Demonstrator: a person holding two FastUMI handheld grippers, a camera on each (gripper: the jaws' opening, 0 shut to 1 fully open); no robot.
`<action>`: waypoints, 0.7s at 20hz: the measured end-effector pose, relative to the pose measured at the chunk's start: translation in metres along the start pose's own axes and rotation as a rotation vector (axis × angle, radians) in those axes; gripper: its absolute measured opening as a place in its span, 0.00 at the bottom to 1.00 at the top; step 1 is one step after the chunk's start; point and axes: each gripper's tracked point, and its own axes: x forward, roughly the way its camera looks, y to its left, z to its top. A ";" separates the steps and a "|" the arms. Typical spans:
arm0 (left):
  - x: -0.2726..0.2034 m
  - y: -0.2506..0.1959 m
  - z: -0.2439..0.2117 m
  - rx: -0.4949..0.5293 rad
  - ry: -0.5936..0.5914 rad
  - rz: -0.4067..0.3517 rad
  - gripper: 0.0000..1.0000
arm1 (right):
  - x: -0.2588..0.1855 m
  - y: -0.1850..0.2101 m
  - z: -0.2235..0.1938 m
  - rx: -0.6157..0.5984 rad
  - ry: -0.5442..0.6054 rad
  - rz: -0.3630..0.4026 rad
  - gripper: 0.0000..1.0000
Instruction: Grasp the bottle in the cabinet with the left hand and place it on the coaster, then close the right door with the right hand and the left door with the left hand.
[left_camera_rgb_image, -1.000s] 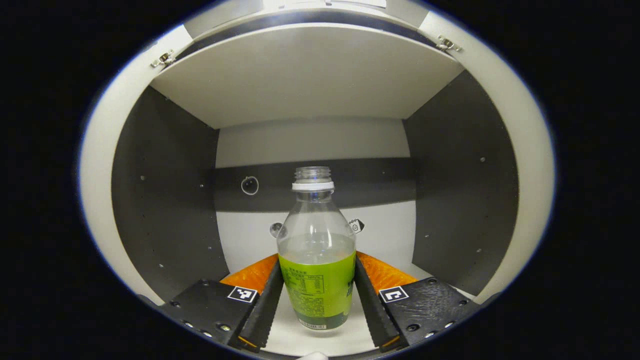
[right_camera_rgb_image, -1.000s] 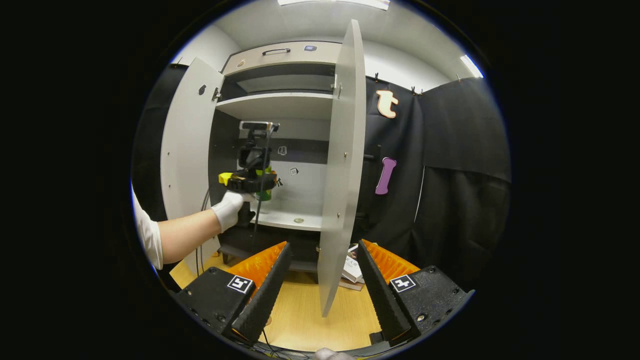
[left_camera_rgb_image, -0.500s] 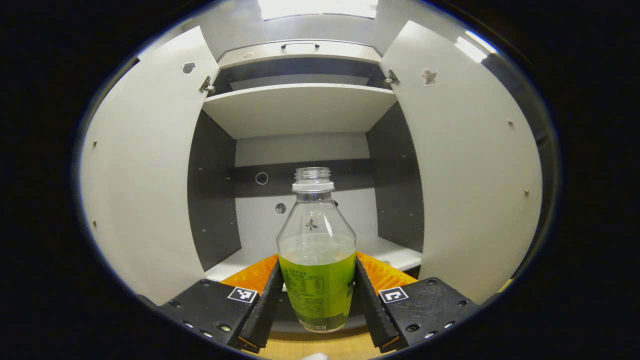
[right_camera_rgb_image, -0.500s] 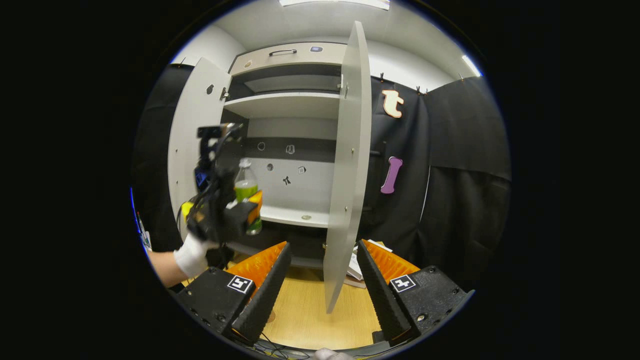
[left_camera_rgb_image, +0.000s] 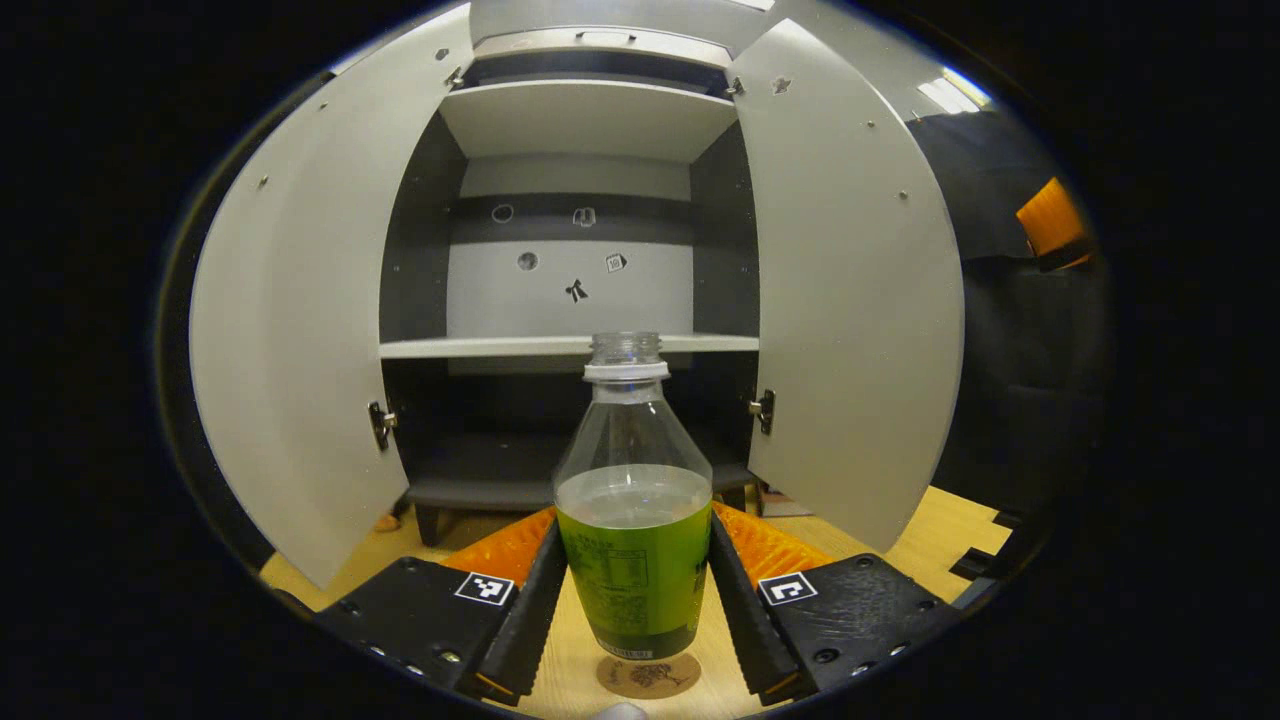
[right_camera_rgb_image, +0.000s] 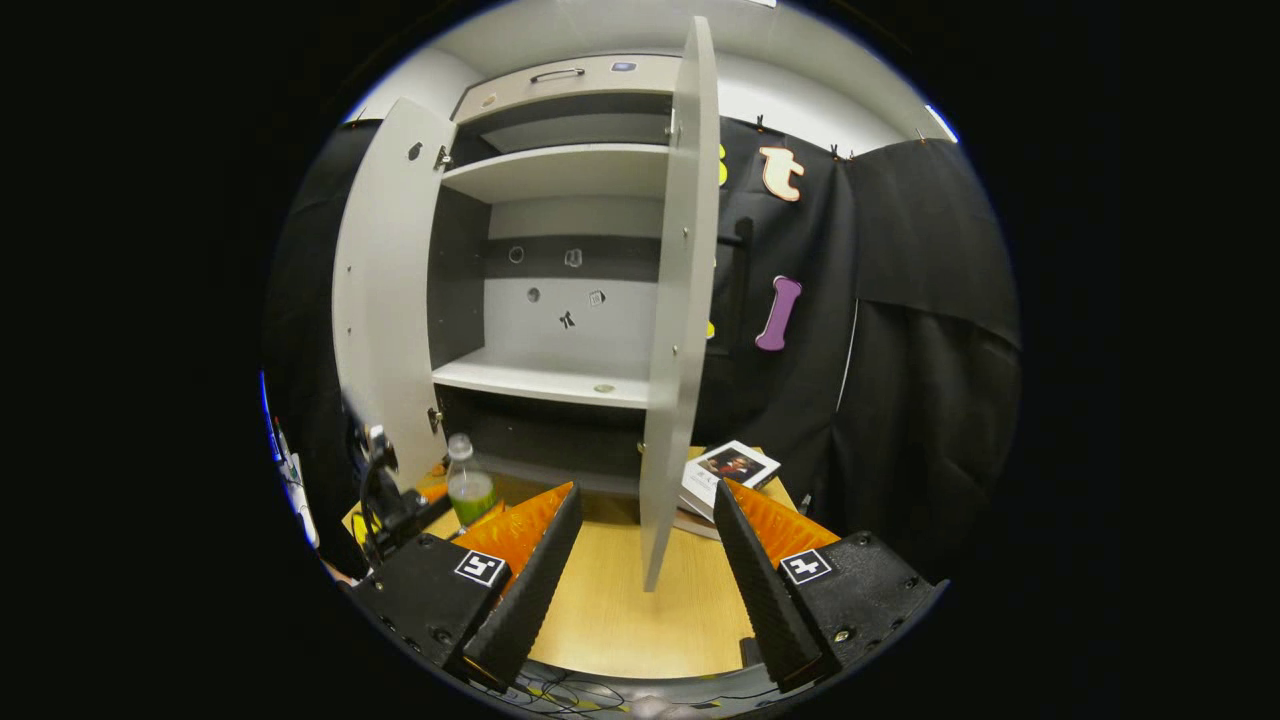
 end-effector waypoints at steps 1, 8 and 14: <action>-0.001 0.000 -0.013 -0.013 0.010 0.000 0.73 | -0.001 -0.002 -0.001 -0.009 0.003 -0.004 0.82; -0.002 -0.003 -0.068 -0.031 0.034 0.001 0.74 | 0.001 -0.001 -0.018 -0.064 0.051 0.005 0.82; 0.002 -0.005 -0.088 -0.010 -0.047 -0.025 0.73 | 0.001 0.006 -0.025 -0.096 0.070 0.029 0.82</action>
